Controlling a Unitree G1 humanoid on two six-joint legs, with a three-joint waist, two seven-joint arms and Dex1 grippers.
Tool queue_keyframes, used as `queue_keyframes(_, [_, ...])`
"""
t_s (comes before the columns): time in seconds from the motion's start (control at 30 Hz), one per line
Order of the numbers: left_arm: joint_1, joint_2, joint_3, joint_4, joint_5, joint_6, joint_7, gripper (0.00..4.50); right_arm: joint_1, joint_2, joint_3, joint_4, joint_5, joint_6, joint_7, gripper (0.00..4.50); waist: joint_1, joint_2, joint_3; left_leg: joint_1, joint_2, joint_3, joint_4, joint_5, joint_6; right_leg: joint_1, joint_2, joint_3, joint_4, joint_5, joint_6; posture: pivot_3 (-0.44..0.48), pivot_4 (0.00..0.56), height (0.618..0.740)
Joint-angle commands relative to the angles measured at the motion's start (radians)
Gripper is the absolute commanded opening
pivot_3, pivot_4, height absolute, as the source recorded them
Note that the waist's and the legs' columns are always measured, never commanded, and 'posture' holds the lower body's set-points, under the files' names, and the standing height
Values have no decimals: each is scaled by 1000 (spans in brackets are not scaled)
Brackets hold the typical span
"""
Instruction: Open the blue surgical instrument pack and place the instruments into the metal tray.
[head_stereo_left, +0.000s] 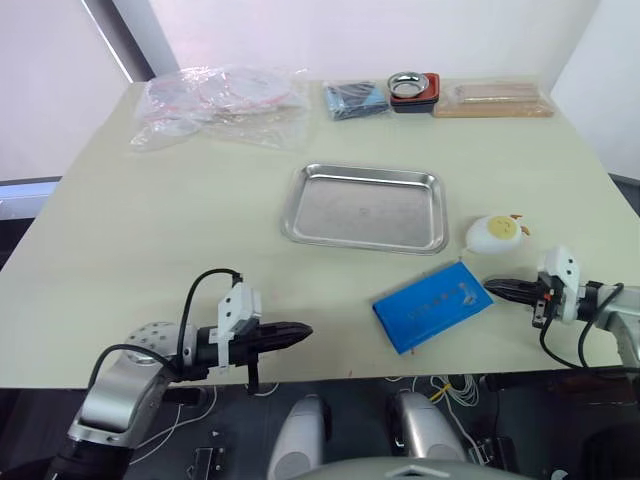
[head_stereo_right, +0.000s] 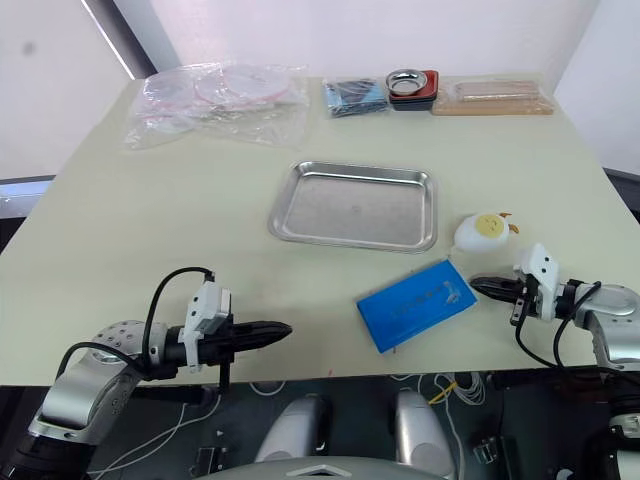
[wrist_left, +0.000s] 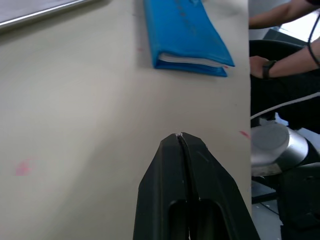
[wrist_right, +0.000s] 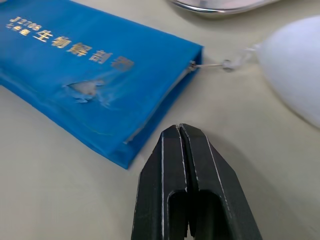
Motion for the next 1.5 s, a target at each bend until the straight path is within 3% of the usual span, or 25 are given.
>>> queue_keyframes(0.03, [-51,-17,-50,-5,16,-7,-17,64,6,13,3,-58,21,7,6,0,0,0,0,0,0,0,0,0,0,0,0,0,0,0,0,0,150,740])
queue_keyframes(0.37, [-205,-103,-202,122,113,-45,-37,64,23,59,44,-125,24,31,-2,0,-1,0,0,0,0,0,1,0,0,0,0,0,0,1,1,0,150,740])
queue_keyframes(1.03, [-230,-146,-107,236,110,-103,-2,64,-8,150,168,-261,8,115,-36,0,0,0,0,0,0,-1,2,0,0,0,1,0,1,1,1,0,150,740])
queue_keyframes(1.5, [-282,-147,-30,362,153,-193,48,64,-81,220,214,-219,-48,101,-101,0,0,0,0,0,0,-2,2,0,0,0,1,-1,1,1,1,0,150,740])
